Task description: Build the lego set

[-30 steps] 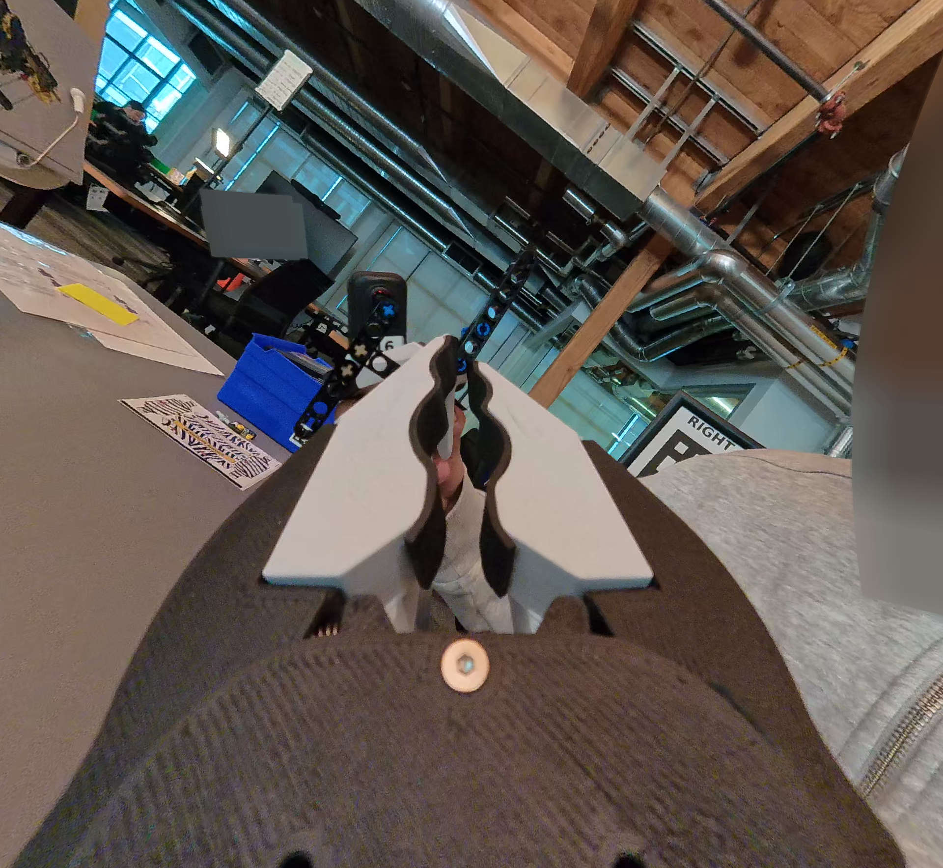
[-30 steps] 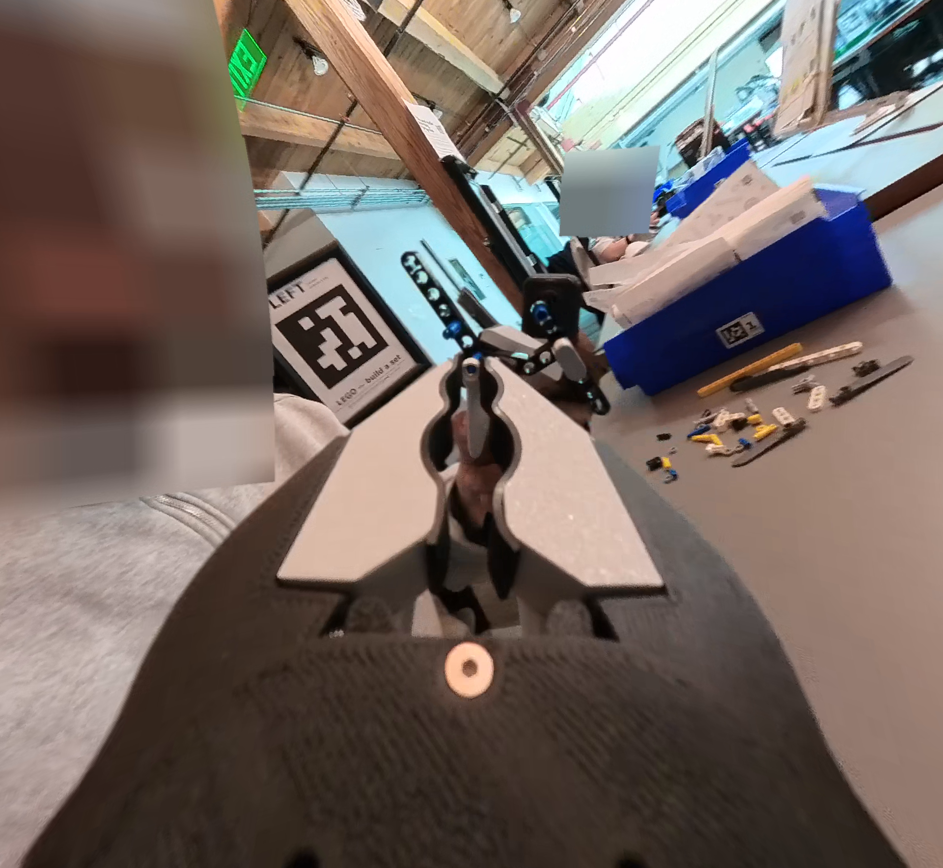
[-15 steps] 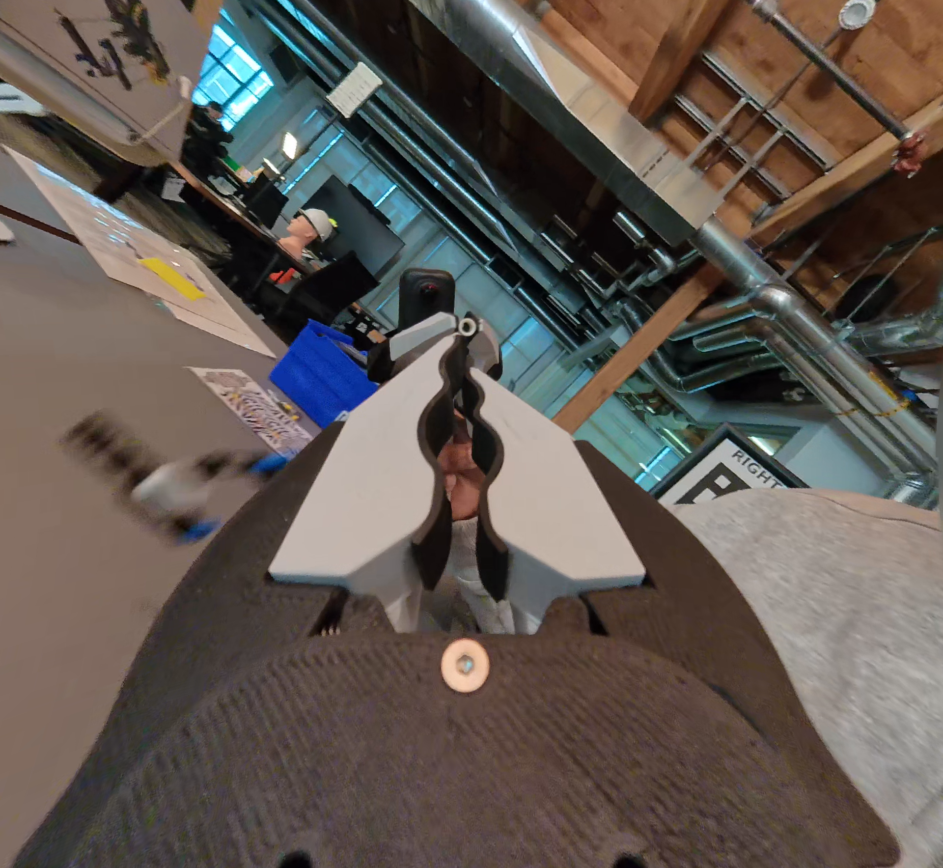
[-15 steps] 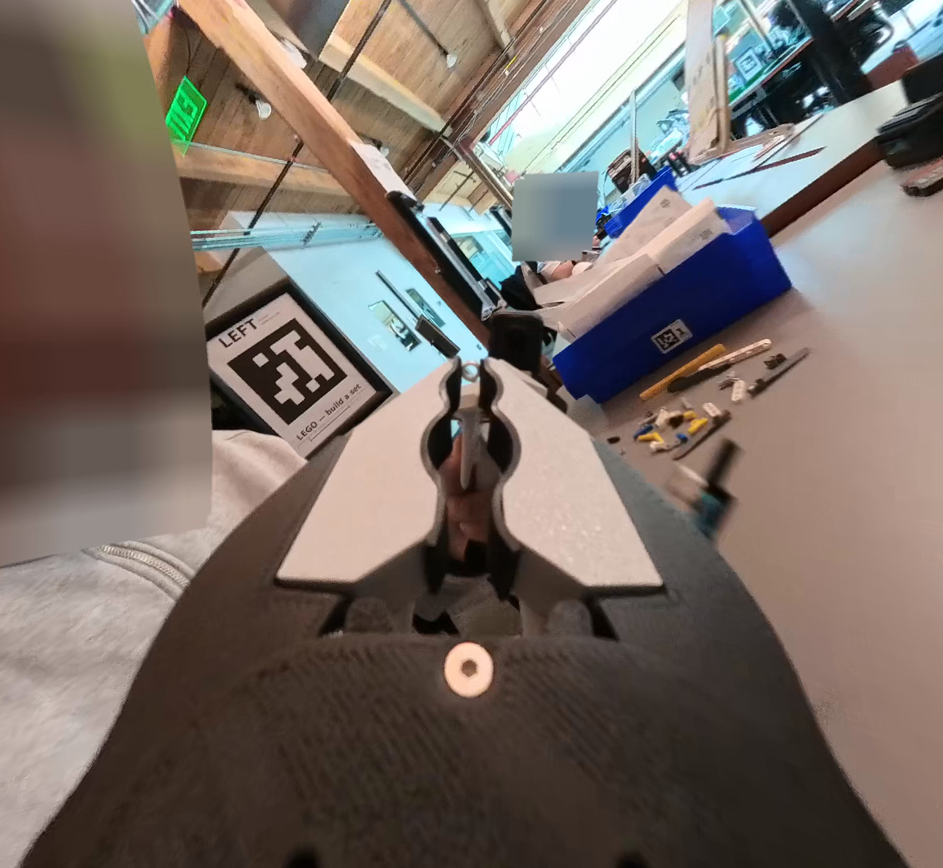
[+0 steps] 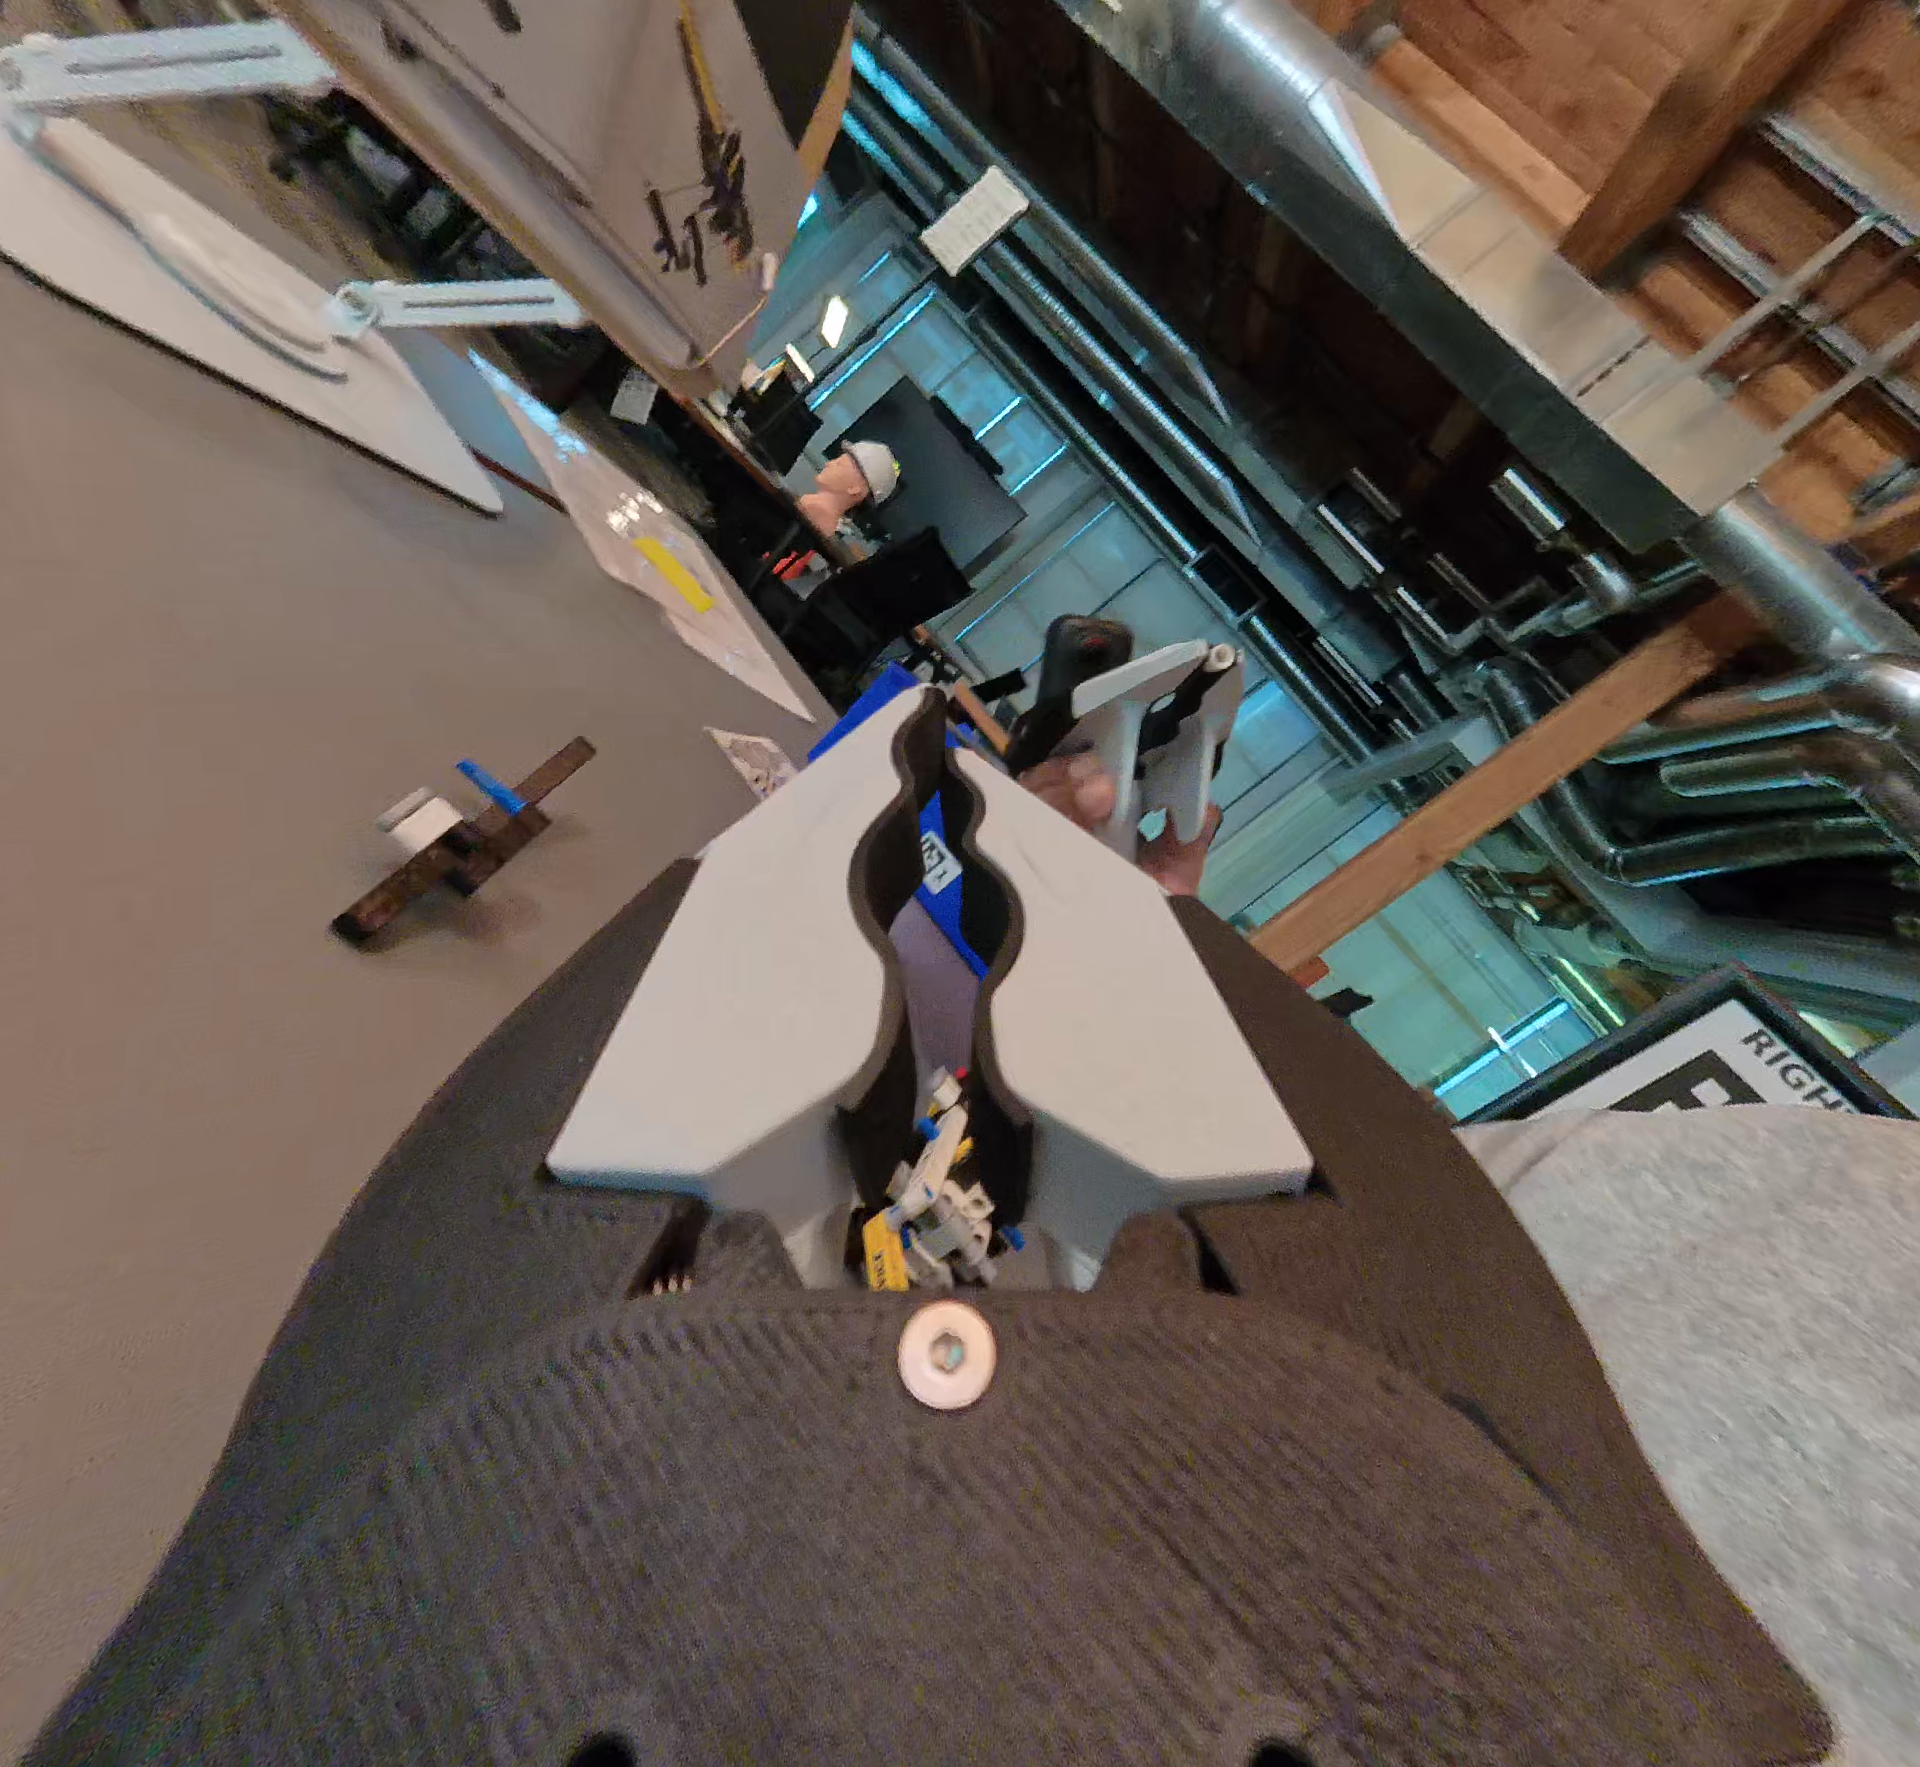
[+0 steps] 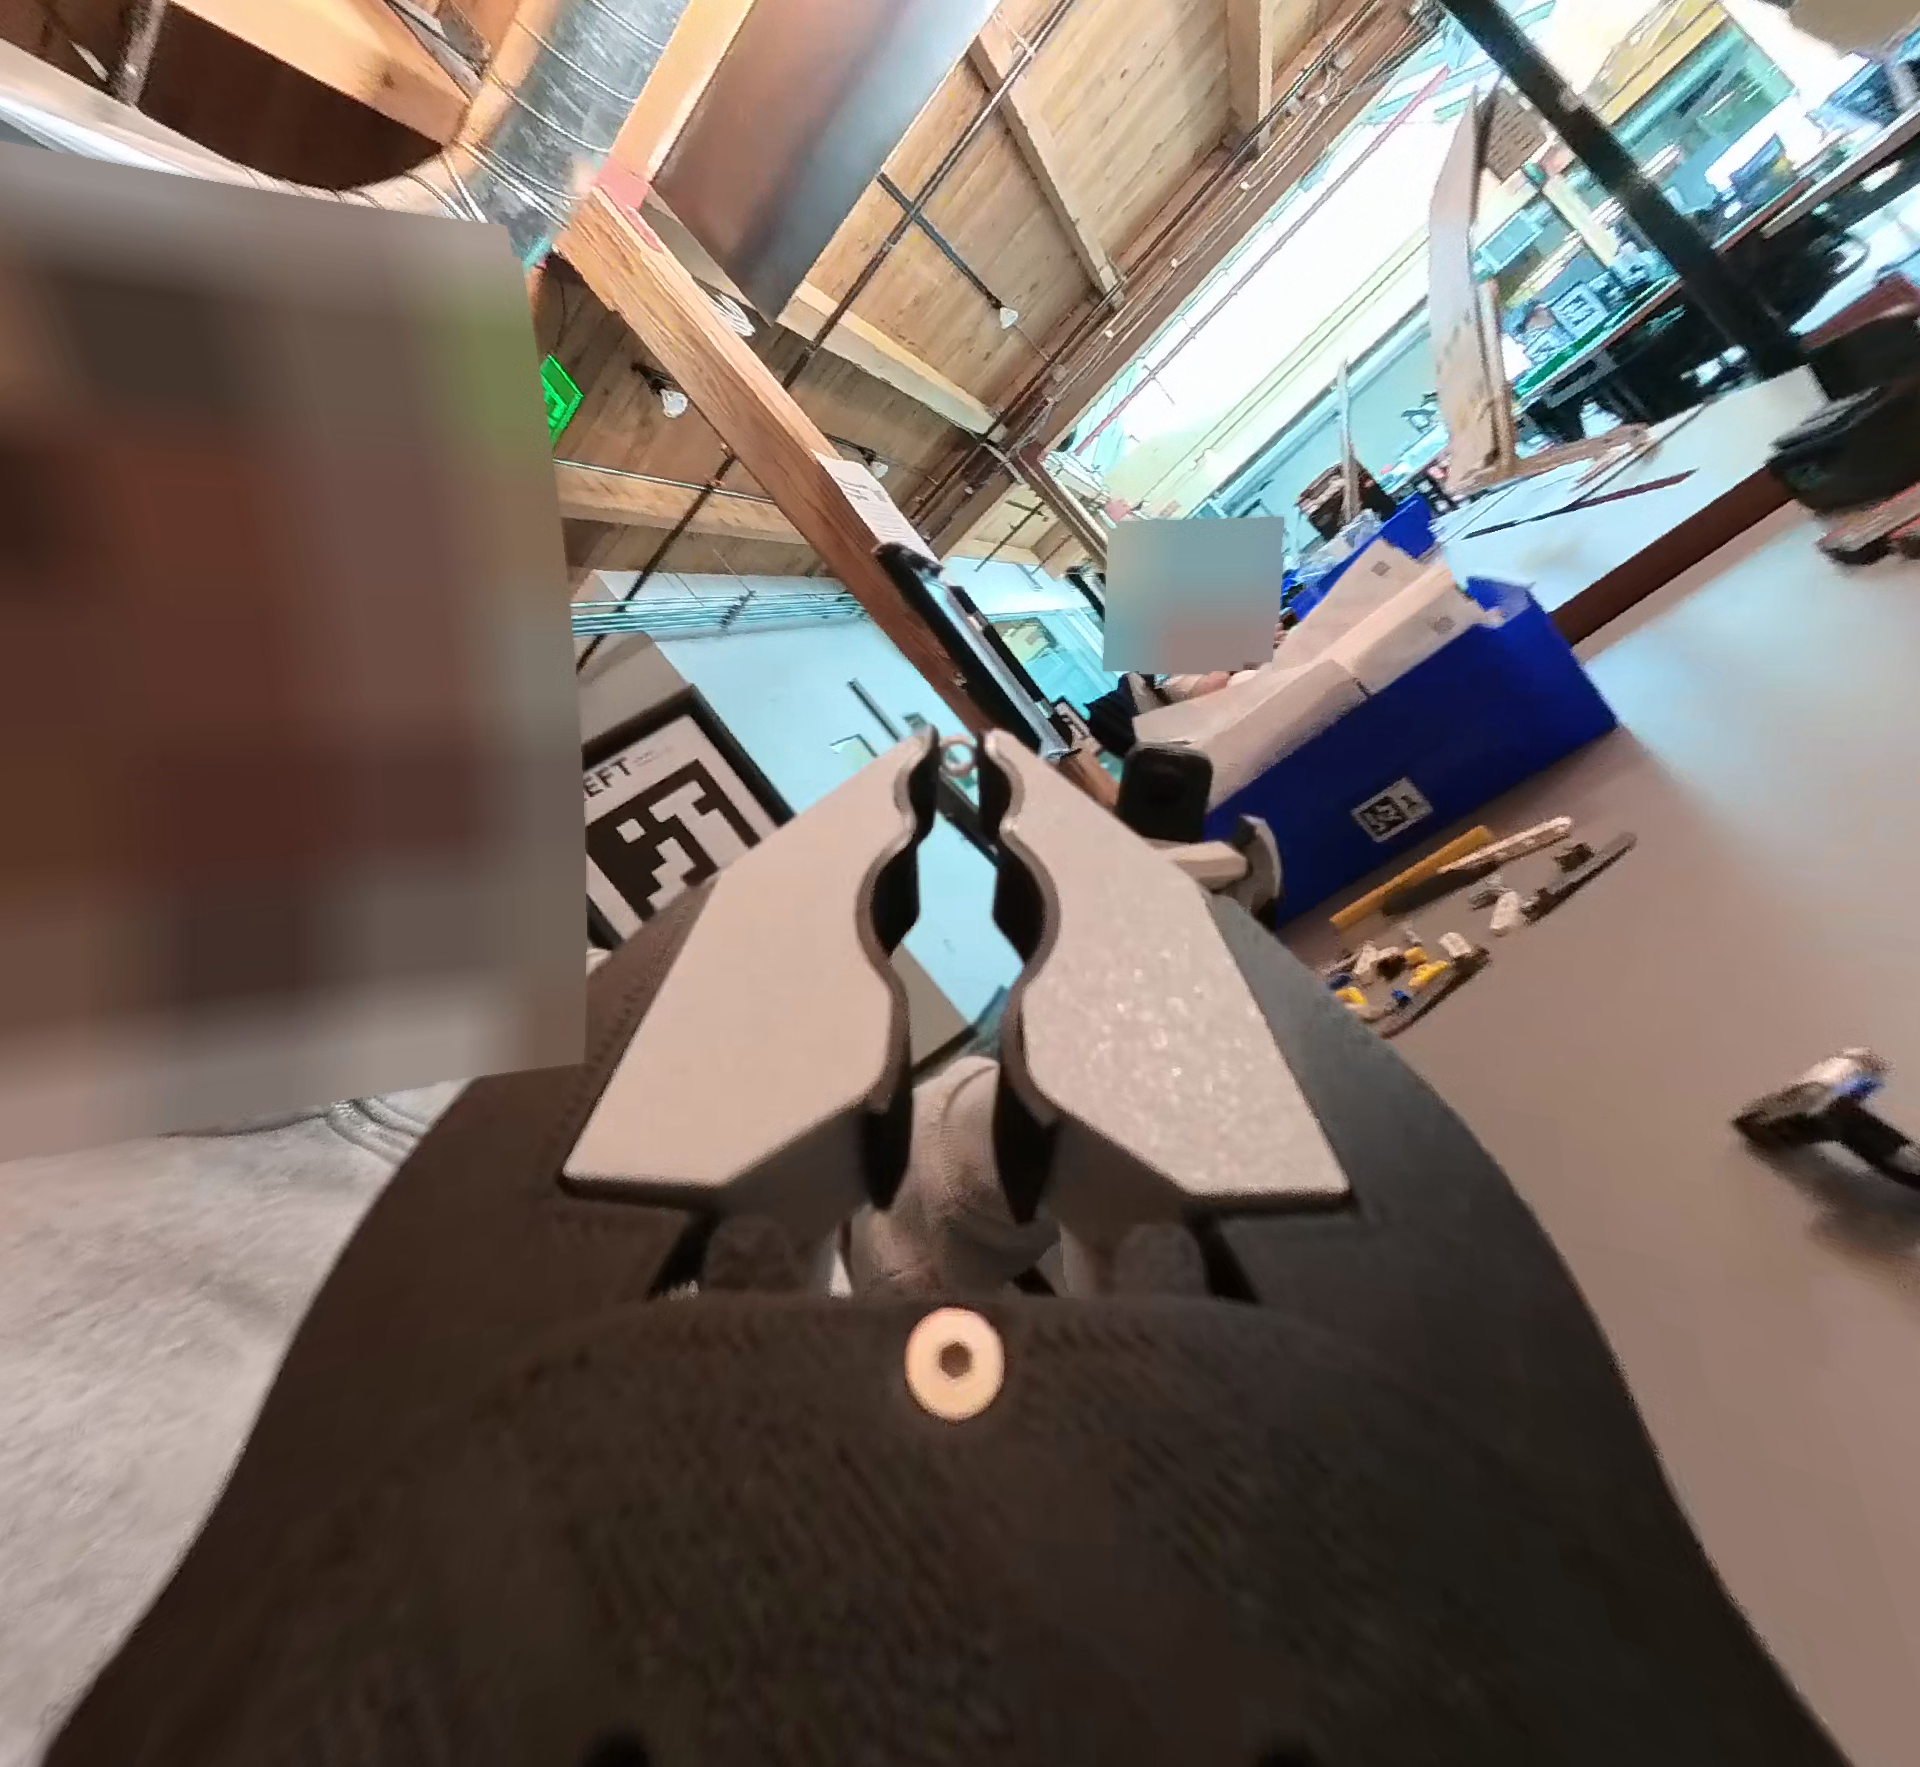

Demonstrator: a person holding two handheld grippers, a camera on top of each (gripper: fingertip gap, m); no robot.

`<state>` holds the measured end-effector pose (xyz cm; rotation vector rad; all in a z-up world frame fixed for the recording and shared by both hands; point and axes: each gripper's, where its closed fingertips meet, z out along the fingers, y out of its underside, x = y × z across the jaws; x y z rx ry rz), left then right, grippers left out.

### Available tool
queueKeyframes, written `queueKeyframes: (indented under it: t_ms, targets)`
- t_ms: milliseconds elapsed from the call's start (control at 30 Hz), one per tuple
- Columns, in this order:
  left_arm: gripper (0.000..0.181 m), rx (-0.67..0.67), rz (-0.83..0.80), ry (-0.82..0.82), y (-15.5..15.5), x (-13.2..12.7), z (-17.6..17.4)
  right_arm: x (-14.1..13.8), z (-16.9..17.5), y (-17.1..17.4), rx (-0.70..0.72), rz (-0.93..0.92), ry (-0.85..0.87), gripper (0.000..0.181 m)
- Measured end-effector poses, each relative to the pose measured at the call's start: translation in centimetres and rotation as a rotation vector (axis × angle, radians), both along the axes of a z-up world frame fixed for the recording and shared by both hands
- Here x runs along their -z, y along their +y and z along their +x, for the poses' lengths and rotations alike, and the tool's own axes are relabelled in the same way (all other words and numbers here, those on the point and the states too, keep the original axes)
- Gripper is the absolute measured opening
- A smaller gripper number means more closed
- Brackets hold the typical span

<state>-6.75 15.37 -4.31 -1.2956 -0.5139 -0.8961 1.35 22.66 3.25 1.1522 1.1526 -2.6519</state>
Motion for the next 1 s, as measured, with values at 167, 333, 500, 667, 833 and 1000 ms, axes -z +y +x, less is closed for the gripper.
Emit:
queueKeyframes:
  t_ms: [167, 333, 500, 667, 833, 1000]
  targets:
    - [0.000, 0.012, -0.173, 0.117, 1.2, 2.8, 0.4, 0.6, 0.1, 2.1, 0.098, 0.092, -0.032, 0.004]
    - [0.010, -0.007, -0.396, 0.398, 2.8, 5.7, 1.4, 3.3, 0.2, 3.2, 0.206, 0.264, -0.099, 0.004]
    - [0.023, -0.045, -0.583, 0.603, 4.3, 8.1, 0.5, 6.5, 1.8, 3.3, 0.324, 0.492, -0.144, 0.005]
    - [0.040, -0.058, -0.754, 0.680, 6.1, 10.6, -2.0, 9.0, 5.3, 4.0, 0.484, 0.622, -0.139, 0.005]
    - [0.055, -0.035, -0.806, 0.664, 7.4, 12.5, -3.4, 9.9, 6.9, 4.9, 0.508, 0.558, -0.157, 0.005]
    - [0.038, -0.029, -0.831, 0.655, 7.4, 13.5, -3.4, 10.7, 6.6, 5.6, 0.504, 0.518, -0.175, 0.005]
